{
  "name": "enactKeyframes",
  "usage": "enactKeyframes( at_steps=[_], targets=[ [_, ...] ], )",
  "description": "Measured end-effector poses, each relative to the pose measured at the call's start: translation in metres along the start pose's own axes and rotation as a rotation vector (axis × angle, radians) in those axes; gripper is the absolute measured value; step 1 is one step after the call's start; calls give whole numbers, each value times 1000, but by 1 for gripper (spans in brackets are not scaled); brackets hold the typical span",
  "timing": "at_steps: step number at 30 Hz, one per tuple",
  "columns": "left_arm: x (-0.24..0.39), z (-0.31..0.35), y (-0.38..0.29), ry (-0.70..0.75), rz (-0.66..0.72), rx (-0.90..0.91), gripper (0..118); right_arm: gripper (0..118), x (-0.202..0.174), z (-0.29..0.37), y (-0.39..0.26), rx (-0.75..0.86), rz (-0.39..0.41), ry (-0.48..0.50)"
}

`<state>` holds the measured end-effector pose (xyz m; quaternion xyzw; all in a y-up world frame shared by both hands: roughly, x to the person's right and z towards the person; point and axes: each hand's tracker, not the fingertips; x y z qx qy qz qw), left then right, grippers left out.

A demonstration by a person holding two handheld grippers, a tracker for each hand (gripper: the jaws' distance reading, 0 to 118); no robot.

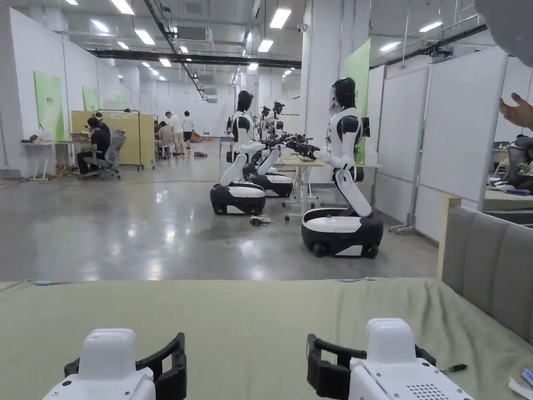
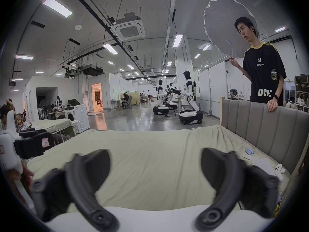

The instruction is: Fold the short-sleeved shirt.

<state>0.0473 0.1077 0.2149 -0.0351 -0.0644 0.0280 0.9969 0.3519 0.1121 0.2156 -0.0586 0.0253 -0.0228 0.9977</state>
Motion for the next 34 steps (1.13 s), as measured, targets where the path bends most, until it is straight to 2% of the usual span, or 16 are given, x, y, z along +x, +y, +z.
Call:
enactKeyframes(
  at_steps=[1, 4, 8, 11, 17, 22, 24, 27, 34],
  targets=[
    [0, 0, 0, 6, -4, 22, 74, 118, 0, 0, 0, 4, 1, 6],
    [1, -3, 5, 23, -13, 14, 74, 118, -5, 0, 2, 18, 12, 11],
    [1, -5, 6, 24, -9, -4, 74, 118, -2, -1, 8, -31, -106, 56],
    [0, -7, 5, 31, -13, -4, 74, 118, -1, -4, 15, -77, -147, -14],
    [-1, -10, 5, 38, -3, -24, 74, 118, 4, -5, 26, -112, -233, -50],
    [-2, -11, 6, 44, -10, -25, 74, 118, -5, -7, 29, -126, -183, -91],
    [-2, -11, 6, 46, -10, -25, 74, 118, -8, -7, 27, -123, -182, -98],
    [-2, -10, 5, 43, -9, -30, 74, 118, -9, -7, 24, -122, -171, -55],
    [-2, -9, 5, 41, -11, -26, 74, 118, -8, -5, 24, -99, -188, -80]
  ],
)
